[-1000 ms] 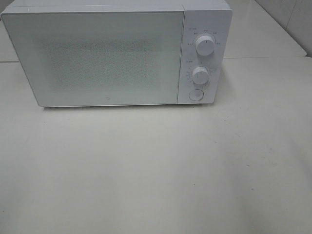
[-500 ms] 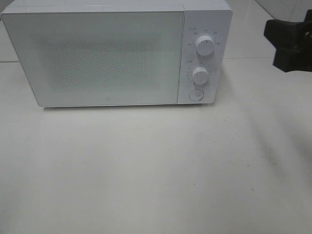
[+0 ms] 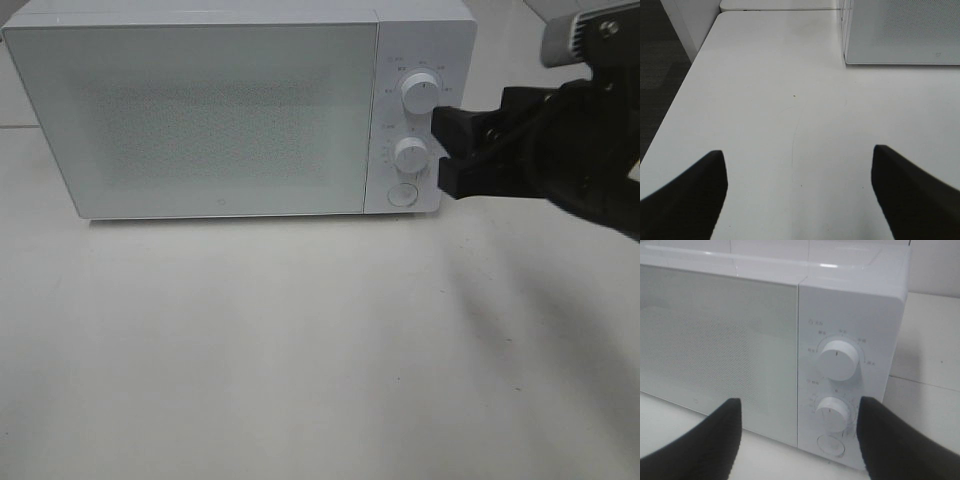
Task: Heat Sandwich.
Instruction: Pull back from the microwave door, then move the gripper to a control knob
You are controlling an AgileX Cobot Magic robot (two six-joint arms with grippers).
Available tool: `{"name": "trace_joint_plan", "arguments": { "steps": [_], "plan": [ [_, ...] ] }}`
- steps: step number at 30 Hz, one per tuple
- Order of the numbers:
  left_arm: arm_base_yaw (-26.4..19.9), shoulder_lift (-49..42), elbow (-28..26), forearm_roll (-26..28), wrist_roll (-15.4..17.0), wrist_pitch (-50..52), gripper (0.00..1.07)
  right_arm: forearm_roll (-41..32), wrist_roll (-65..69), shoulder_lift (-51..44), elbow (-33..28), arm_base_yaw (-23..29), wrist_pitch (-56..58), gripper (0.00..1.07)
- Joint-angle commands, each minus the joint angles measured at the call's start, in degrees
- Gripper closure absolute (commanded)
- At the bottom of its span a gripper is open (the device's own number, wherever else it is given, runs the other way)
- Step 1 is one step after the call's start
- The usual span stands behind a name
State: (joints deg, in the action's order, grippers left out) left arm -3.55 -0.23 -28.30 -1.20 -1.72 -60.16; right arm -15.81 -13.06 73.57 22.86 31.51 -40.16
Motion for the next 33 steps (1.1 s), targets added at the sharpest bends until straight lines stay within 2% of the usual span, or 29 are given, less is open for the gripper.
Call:
{"name": "trace_joint_plan", "arguments": {
  "steps": [1, 2, 6, 10, 12, 16, 27, 33],
  "plan": [
    [0.0, -0.2, -0.3, 0.1, -0.1, 0.3, 0.33, -5.0, 0.3, 4.4, 0.0, 1.4, -4.5, 0.43],
    [0.0, -0.2, -0.3, 0.1, -0.1, 0.3, 0.33, -8.4, 0.2, 6.8, 0.0, 2.4, -6.6, 0.43],
    [0.0, -0.2, -0.3, 0.1, -0.1, 0.3, 0.33, -12.2, 0.0, 11.7, 0.0, 5.4, -14.0, 0.43],
    [0.0, -0.2, -0.3, 0.1, -0.1, 0.3, 0.33, -12.3, -0.1, 15.7, 0.2, 7.8, -19.1, 0.43],
    [0.0, -0.2, -0.3, 0.1, -0.1, 0.3, 0.33, -15.6, -0.8, 19.3, 1.3, 9.3, -21.9, 0.43],
    [0.0, -0.2, -0.3, 0.1, -0.1, 0.3, 0.33, -20.4, -4.3, 23.6, 3.8, 9.9, -24.6, 0.43],
    [0.0, -0.2, -0.3, 0.1, -0.1, 0.3, 0.33, -21.4, -7.0, 30.1, 10.7, 9.9, -25.3, 0.43],
    [0.0, -0.2, -0.3, 0.1, -0.1, 0.3, 0.33, -24.5, -7.0, 34.9, 14.5, 9.9, -25.5, 0.43]
  ]
}}
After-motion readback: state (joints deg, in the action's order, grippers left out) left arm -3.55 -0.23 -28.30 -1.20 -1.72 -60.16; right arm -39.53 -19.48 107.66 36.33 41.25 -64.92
